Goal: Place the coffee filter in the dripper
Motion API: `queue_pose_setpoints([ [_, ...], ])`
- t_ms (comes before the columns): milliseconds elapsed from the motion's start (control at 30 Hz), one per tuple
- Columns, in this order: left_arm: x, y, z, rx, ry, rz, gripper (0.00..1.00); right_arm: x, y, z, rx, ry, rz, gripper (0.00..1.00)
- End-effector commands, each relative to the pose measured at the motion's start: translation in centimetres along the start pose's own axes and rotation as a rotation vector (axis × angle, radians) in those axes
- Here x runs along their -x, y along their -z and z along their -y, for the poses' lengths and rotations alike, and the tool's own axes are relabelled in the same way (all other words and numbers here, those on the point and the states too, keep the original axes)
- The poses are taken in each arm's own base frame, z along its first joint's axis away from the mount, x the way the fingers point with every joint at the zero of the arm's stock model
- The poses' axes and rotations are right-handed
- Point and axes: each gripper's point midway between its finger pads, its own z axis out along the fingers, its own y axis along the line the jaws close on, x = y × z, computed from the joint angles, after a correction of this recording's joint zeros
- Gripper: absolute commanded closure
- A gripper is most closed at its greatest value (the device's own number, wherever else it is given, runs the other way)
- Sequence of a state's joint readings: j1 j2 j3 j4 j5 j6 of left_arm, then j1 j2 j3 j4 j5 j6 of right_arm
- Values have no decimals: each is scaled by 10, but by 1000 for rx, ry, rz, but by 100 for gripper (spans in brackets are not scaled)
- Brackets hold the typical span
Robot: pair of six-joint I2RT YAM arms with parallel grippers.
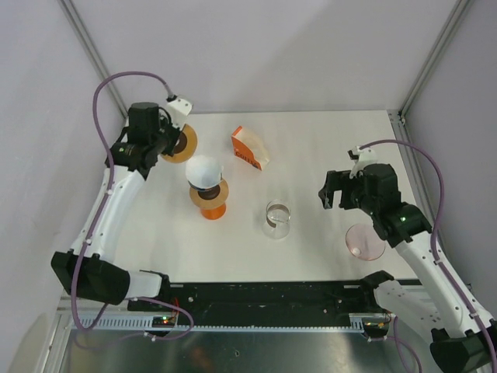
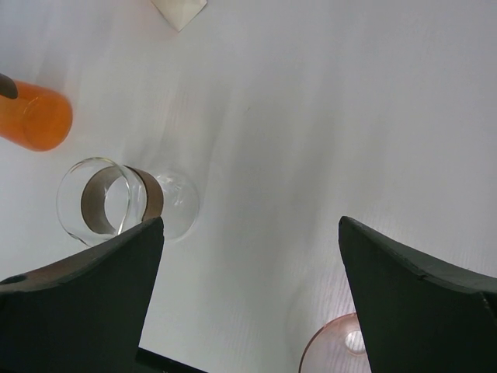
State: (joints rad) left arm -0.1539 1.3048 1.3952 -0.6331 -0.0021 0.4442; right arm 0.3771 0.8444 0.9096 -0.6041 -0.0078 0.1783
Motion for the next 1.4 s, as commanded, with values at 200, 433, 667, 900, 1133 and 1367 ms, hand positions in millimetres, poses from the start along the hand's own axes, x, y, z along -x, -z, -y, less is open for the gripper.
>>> queue_pose_setpoints([
  [200,89,21,-29,214,-72,123,100,-6,5,2,12,7,28,1],
  [433,144,43,29,132,-172,249,100,-4,9,9,-19,-4,43,1],
  [667,164,73,152,-156,-355,330,100,-4,12,29,-93,-54,47,1],
  [900,90,73,292,-624,-496,150,100,-6,13,49,-151,-121,35,1],
  [1133,63,58,335,-764,-510,58,100,-2,17,54,-152,-145,56,1],
  [1367,33,41,356,-816,-531,-36,100,-3,18,57,-157,-157,55,1],
])
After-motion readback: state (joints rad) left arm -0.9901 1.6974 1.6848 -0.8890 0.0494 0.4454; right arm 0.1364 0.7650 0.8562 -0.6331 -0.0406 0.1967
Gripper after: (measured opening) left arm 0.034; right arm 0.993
